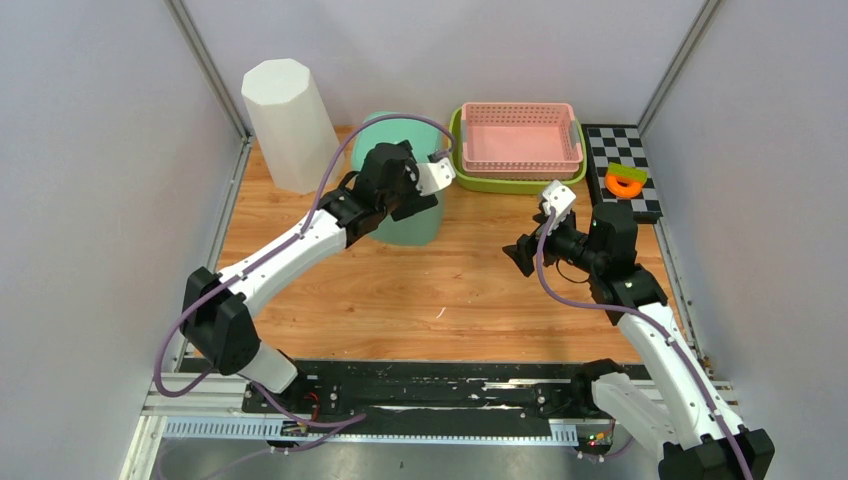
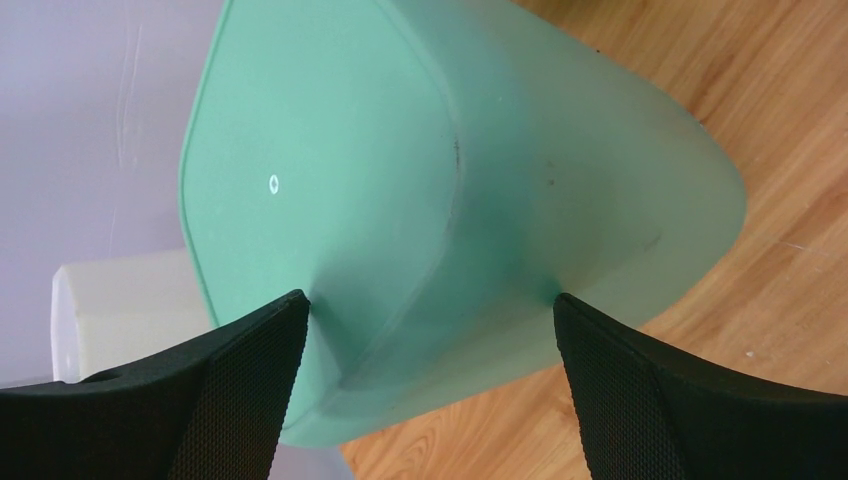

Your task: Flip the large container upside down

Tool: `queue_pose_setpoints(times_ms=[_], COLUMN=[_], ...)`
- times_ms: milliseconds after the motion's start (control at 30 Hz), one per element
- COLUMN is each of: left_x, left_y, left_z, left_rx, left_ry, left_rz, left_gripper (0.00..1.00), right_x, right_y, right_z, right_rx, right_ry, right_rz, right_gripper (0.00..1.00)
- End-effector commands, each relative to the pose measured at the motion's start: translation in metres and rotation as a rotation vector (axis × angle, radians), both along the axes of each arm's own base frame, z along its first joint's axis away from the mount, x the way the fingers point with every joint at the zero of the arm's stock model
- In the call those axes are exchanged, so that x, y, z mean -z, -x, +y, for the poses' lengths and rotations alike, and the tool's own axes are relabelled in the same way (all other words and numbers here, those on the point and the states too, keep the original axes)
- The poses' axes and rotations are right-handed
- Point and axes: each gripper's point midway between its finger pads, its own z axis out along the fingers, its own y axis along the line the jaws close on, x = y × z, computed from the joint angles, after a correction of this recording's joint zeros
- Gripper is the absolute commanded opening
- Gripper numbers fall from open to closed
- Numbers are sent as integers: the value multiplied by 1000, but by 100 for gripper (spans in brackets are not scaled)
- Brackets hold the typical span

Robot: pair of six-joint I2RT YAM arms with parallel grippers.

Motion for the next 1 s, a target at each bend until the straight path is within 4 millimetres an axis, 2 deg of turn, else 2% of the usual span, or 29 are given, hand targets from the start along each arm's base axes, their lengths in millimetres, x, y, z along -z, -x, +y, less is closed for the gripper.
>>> queue_pose_setpoints(times_ms=[0,167,533,967], left_x=[-18,-24,-22,-20], left_y=[-19,-32,-66,-90], left_z=[9,17,27,36], left_rx=[-95,-154,-252,-319], left_ry=[48,58,55,33], left_rz=[-62,-82,-92,-99], left_gripper=[93,93,93,93], right_x=[4,4,5,7], right_y=[1,1,1,0], right_z=[-2,-2,-1,-2], right_rx=[3,4,2,3], right_ry=[-12,-13,-14,-10], right_rz=[13,16,20,21], right_gripper=[100,100,100,100])
